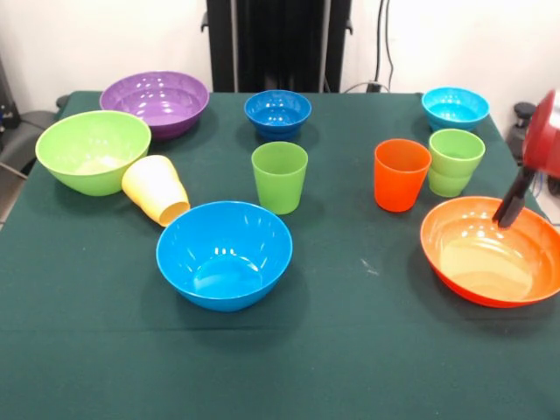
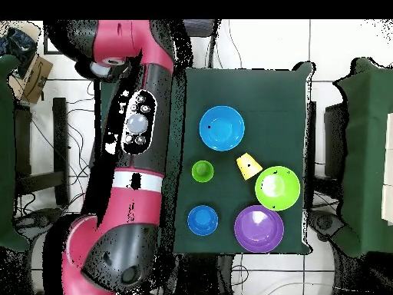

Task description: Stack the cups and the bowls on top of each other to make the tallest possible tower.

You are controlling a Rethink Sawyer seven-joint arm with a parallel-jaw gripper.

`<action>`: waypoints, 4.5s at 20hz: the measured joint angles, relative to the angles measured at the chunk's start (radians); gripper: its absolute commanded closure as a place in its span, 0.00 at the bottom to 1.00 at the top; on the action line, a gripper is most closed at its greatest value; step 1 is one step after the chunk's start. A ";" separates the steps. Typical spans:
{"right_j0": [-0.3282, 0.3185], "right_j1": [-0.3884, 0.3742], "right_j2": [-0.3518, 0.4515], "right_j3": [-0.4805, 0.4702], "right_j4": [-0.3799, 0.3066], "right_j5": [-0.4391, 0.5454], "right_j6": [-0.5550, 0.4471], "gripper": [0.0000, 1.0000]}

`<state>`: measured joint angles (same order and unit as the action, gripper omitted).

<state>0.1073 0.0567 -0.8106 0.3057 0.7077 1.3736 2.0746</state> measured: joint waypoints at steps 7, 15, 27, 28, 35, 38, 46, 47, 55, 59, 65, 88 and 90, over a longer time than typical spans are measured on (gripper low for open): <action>0.012 -0.062 0.043 0.073 -0.044 0.000 0.000 0.00; -0.005 -0.052 0.076 0.073 -0.058 0.000 0.000 0.00; -0.028 -0.002 0.093 0.069 -0.059 -0.023 0.000 0.00; -0.029 0.003 0.093 0.067 -0.059 -0.027 0.000 0.00; -0.030 0.032 0.093 0.046 -0.059 -0.048 0.000 0.00; -0.033 0.050 0.092 0.023 -0.055 -0.049 0.000 0.00; -0.067 0.120 0.060 -0.075 -0.022 -0.049 0.000 0.00; -0.081 0.139 0.047 -0.098 -0.005 -0.049 0.000 0.00; -0.126 0.187 -0.008 -0.155 0.053 -0.049 0.000 0.00; -0.137 0.200 -0.029 -0.167 0.076 -0.049 0.000 0.00; -0.122 0.195 -0.043 -0.159 0.079 -0.049 0.000 0.00; 0.058 0.090 -0.146 0.006 0.075 -0.049 0.436 0.00; 0.058 0.093 -0.148 0.006 0.075 -0.049 0.490 0.00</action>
<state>0.1654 0.1492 -0.9582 0.3113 0.7831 1.3251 2.5644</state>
